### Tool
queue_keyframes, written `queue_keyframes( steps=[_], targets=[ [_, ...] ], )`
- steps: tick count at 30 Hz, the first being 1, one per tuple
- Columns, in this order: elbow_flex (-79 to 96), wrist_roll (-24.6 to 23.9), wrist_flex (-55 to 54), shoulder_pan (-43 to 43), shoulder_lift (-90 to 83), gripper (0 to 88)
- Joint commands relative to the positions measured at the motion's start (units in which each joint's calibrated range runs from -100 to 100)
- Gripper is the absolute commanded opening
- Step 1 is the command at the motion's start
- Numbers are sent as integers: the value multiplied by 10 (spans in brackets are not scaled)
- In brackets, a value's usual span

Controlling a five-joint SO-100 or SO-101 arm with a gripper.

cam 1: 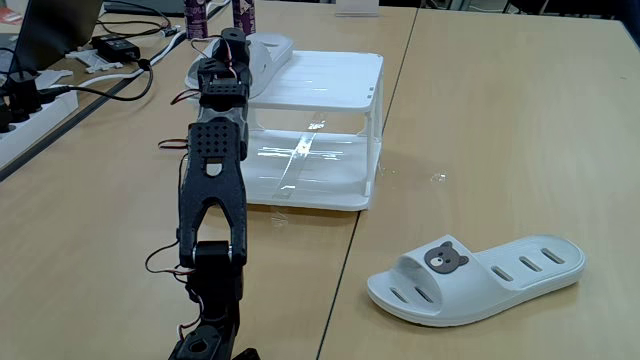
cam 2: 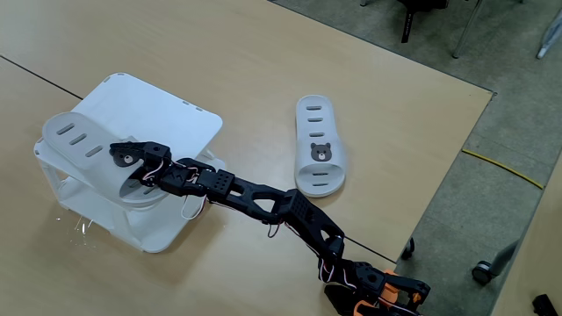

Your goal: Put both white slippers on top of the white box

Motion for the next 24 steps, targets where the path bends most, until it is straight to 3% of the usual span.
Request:
queue_keyframes(
  steps=[1, 24],
  targets=[
    [-33, 4, 42, 5, -91, 279],
    [-23, 4, 362, -15, -280, 281]
  ],
)
